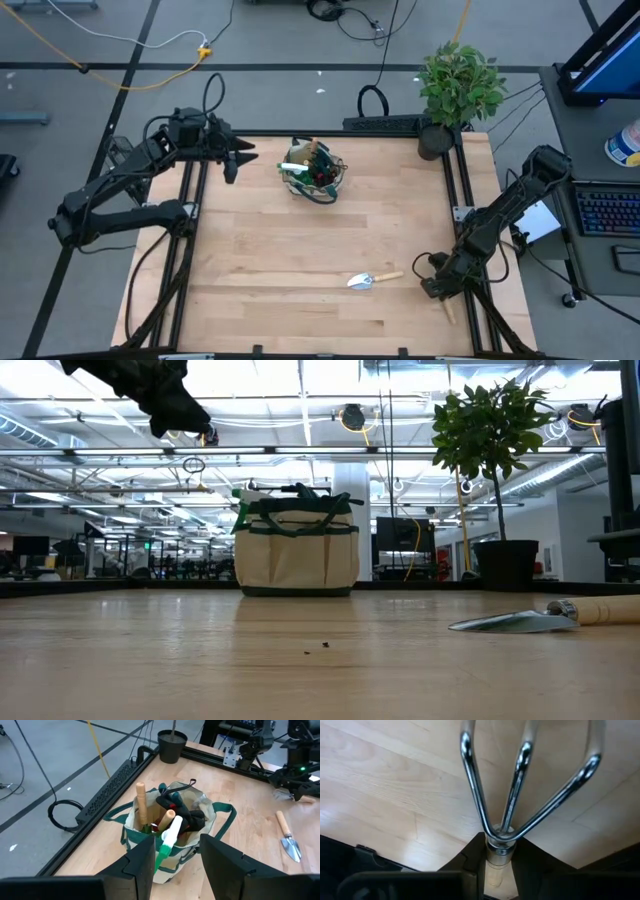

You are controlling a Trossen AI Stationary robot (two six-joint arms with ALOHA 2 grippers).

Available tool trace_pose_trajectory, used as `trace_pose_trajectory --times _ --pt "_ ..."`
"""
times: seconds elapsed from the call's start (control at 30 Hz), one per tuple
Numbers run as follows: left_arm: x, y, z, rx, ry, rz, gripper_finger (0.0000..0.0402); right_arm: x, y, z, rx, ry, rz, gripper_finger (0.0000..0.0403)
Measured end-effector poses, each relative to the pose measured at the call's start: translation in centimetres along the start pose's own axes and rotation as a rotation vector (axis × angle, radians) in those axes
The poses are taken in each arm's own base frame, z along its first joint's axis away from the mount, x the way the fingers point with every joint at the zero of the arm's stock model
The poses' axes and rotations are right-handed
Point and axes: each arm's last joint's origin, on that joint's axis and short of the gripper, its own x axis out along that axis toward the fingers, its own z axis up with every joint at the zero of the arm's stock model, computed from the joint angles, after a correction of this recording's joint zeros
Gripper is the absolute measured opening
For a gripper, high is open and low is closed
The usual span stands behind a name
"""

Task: Pick & Place Garden tools in Gardening bag
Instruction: Put the brown hand rake into the gardening bag

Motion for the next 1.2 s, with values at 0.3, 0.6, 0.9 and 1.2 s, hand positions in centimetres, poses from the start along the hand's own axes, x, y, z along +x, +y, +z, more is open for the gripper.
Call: trace_pose_trajectory --times 0.3,0.6,0.9,1.2 --pt "0.4 -1.4 0.1 0.057 0.001 -0.077 0.0161 -2.2 2.1 -1.4 -0.048 -0.043 0.211 0.0059" --pt "0.8 -3.8 1.4 0.139 -0.126 -0.195 0.0161 -7.7 6.2 -1.7 -0.127 -0.477 0.977 0.0059" --pt "0.3 -6.8 3.6 0.319 -0.394 -0.306 0.0161 -10.8 9.1 -0.1 -0.288 -0.706 1.231 0.0059" --pt "-0.4 -9.9 4.7 0.611 -0.627 -0.298 0.0161 -13.6 11.3 2.7 -0.255 -0.93 1.508 0.0059"
